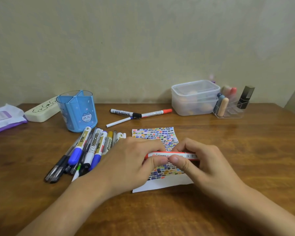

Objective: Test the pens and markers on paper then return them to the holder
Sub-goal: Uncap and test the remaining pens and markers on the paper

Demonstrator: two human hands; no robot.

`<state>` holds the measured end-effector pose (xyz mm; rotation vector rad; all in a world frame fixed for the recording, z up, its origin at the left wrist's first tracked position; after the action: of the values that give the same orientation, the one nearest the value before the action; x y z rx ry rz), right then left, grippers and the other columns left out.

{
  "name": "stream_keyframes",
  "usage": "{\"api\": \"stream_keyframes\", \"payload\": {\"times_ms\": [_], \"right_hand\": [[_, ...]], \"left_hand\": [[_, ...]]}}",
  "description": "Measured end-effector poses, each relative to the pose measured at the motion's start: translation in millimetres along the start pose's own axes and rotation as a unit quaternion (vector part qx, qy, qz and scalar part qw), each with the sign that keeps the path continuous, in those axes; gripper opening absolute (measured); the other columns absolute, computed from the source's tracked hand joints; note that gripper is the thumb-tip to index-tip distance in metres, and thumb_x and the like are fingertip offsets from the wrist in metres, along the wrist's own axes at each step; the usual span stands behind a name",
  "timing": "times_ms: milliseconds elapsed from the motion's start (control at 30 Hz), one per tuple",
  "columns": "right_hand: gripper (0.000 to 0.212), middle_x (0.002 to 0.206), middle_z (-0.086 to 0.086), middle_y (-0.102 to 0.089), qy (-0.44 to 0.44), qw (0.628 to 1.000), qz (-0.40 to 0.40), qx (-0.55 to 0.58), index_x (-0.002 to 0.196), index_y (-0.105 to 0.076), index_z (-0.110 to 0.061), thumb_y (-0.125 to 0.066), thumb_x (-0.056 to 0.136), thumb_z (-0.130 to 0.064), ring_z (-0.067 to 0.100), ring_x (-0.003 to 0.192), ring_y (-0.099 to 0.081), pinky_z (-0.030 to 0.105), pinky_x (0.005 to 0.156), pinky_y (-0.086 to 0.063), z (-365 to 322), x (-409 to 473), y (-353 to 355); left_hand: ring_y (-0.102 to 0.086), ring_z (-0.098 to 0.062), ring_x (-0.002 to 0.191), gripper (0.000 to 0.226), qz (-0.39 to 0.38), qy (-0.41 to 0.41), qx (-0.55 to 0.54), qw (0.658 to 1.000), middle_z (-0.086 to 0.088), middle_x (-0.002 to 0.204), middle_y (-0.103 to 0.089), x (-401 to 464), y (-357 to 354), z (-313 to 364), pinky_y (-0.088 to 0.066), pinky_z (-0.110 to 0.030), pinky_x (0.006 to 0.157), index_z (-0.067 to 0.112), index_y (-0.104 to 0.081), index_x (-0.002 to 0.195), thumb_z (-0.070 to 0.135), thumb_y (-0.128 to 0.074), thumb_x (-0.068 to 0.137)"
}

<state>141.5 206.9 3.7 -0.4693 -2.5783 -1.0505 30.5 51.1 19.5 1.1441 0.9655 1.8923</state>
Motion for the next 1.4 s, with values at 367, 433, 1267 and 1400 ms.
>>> {"api": "stream_keyframes", "payload": {"times_ms": [367,433,1267,1400], "right_hand": [[0.042,0.081,0.005,-0.072,-0.026,0.996,0.007,0.085,0.086,-0.066,-0.026,-0.054,0.086,-0.067,0.030,0.074,-0.066,0.055,0.065,-0.050,-2,-3,-7],[0.042,0.082,0.004,-0.072,-0.034,0.997,-0.008,0.075,0.086,-0.065,-0.029,-0.053,0.086,-0.069,0.027,0.074,-0.065,0.054,0.067,-0.050,-3,-2,-8],[0.013,0.086,-0.017,-0.068,-0.055,0.998,-0.025,-0.024,0.103,-0.067,-0.044,-0.064,0.092,-0.049,0.006,0.051,-0.043,0.019,0.052,-0.034,16,5,-3],[0.010,0.090,-0.020,-0.067,-0.055,0.997,-0.042,-0.033,0.100,-0.069,-0.043,-0.063,0.093,-0.047,0.006,0.052,-0.045,0.017,0.052,-0.034,15,5,-8]], "left_hand": [[-0.051,-0.009,0.074,0.035,0.006,-0.032,0.033,0.999,0.012,0.078,-0.061,-2,4,8,-0.035,-0.020,0.059,0.028,-0.062,0.091,0.053,-0.038,0.098],[-0.052,-0.007,0.079,0.034,-0.009,-0.030,0.026,0.999,0.014,0.081,-0.060,-1,6,5,-0.036,-0.020,0.061,0.031,-0.062,0.094,0.055,-0.038,0.097],[-0.053,-0.005,0.073,0.005,-0.057,0.277,0.215,0.935,0.009,0.077,-0.054,-19,63,-75,-0.037,-0.025,0.053,0.040,-0.047,0.100,0.039,-0.050,0.097],[-0.054,-0.005,0.084,0.004,-0.101,0.283,0.208,0.931,0.011,0.097,-0.057,-22,57,-85,-0.044,-0.024,0.059,0.043,-0.046,0.100,0.041,-0.048,0.098]]}}
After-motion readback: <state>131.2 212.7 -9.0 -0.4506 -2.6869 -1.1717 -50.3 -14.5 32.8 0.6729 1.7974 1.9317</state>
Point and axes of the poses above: each hand's wrist, its own x-axis towards the middle knuckle, its own y-axis out of the back of the hand, z = x × y, the point moved 3 cm from there along x, towards the middle knuckle
